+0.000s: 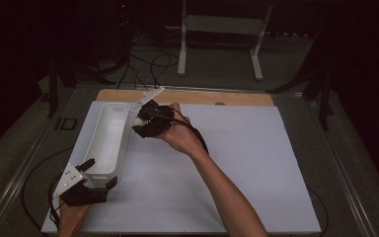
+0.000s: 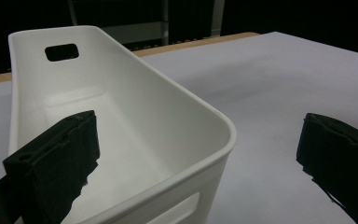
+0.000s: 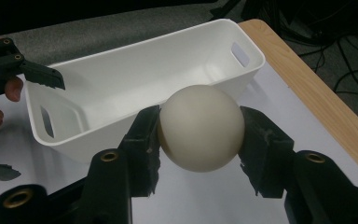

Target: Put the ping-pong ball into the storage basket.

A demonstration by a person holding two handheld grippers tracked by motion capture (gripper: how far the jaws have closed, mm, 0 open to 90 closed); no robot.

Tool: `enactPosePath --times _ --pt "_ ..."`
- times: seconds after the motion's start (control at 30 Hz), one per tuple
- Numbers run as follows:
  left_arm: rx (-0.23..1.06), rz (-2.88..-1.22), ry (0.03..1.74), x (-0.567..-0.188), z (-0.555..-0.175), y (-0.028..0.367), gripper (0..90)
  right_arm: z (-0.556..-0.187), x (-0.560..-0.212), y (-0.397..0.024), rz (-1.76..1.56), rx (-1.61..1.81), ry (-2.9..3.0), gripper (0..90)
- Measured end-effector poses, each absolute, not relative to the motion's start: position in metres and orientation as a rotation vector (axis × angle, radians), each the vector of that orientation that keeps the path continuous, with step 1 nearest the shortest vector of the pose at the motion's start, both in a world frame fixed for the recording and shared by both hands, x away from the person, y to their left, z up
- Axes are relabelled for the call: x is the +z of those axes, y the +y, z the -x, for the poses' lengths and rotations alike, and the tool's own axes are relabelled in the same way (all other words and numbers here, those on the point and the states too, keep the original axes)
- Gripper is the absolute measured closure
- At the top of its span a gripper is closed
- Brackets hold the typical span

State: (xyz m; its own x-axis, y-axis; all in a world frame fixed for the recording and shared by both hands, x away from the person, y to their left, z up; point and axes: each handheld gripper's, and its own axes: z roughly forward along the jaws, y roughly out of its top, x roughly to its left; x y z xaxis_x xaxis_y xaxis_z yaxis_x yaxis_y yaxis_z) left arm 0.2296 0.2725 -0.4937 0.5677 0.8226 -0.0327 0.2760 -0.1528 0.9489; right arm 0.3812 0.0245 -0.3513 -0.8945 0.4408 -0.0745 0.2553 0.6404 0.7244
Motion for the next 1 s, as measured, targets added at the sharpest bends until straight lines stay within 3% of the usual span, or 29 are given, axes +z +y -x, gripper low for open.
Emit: enactPosePath --times 1.0 --pt "0.621 -1.703 0.923 -0.494 -0.230 0.273 0.0 -0.383 -0.348 0.040 -0.545 1.128 2.626 50.4"
